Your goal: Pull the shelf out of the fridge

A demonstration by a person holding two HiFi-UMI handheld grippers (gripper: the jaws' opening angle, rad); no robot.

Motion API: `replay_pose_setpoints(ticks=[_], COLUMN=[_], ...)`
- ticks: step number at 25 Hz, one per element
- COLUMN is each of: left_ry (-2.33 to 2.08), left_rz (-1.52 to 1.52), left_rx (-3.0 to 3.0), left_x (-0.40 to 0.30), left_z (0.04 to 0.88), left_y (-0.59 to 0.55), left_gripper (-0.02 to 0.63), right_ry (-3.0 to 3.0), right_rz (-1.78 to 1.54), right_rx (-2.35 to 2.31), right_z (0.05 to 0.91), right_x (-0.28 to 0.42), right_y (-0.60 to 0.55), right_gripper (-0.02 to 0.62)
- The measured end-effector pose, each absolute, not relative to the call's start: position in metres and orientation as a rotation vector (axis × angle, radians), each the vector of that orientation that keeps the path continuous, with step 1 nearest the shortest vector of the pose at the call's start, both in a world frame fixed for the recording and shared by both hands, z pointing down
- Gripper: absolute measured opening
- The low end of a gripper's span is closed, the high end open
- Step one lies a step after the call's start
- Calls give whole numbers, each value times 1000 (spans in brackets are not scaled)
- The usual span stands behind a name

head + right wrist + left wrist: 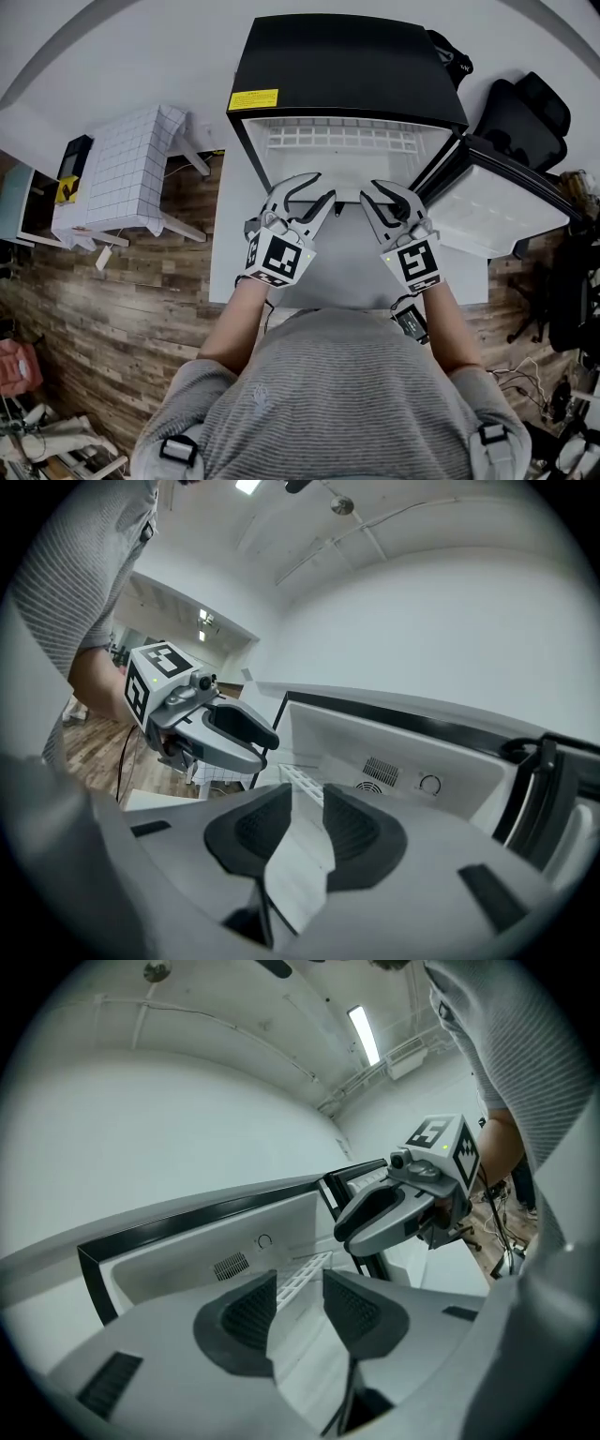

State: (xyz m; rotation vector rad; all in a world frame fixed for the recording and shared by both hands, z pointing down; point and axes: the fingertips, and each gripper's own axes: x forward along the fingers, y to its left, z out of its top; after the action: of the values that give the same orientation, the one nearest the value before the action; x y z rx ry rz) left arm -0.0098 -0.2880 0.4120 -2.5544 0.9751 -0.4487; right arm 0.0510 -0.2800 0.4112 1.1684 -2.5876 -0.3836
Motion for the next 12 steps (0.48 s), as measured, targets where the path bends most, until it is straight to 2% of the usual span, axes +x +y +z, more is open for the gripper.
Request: replay_pose_setpoints(ticks=[4,12], left_ry=[949,934], left_rz=[-536,-724], left_rx=[-2485,-2265], left_x=[-6,-7], left_z=[417,422], left_y=[-296,-314], left_gripper=[183,212], right_ry=[-2507,-2322], right_rz=[-430,-567], right_rx=[1130,1124], right_z=[419,441], right_x=[46,49], right_y=[-286,-304], right_gripper=[140,158])
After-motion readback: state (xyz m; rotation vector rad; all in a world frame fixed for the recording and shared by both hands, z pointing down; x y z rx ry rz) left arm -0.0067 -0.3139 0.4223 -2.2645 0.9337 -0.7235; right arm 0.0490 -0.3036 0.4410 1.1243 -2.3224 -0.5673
